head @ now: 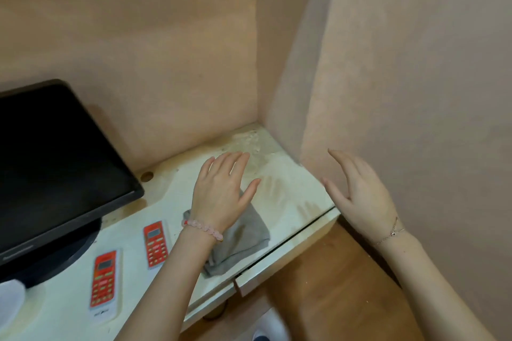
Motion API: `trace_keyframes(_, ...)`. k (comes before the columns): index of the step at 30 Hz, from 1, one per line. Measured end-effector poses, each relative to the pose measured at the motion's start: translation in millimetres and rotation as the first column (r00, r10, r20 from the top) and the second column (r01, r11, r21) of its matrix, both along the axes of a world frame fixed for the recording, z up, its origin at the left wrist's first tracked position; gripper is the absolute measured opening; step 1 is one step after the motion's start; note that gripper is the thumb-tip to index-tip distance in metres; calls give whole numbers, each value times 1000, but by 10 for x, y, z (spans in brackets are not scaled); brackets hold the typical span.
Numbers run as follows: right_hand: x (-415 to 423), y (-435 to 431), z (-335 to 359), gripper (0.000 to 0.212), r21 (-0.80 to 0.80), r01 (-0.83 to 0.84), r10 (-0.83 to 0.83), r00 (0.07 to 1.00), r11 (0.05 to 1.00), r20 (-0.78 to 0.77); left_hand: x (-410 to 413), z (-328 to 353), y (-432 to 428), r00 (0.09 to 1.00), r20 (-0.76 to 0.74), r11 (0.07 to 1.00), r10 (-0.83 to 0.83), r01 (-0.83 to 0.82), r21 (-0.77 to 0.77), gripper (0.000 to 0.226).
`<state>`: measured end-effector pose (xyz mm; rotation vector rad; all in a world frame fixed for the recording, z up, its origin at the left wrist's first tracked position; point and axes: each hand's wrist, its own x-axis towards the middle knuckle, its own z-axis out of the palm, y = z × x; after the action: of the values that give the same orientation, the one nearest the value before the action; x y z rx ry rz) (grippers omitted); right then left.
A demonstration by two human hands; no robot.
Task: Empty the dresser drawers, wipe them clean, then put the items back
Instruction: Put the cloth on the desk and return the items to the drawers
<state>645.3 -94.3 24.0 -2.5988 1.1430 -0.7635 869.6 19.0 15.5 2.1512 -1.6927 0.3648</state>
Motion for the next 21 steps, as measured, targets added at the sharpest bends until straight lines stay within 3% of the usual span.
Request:
trace_keyframes(10, -1265, 407, 35, 52, -15, 346, -345, 938, 938, 39, -1019, 124, -412, 942, 15, 942, -335, 336, -23, 50)
trace_keyframes(21, -2611, 1486, 80, 50, 5, 688, -687, 725, 726, 52, -2469, 220, -286, 728, -16, 728, -685, 685, -16, 54)
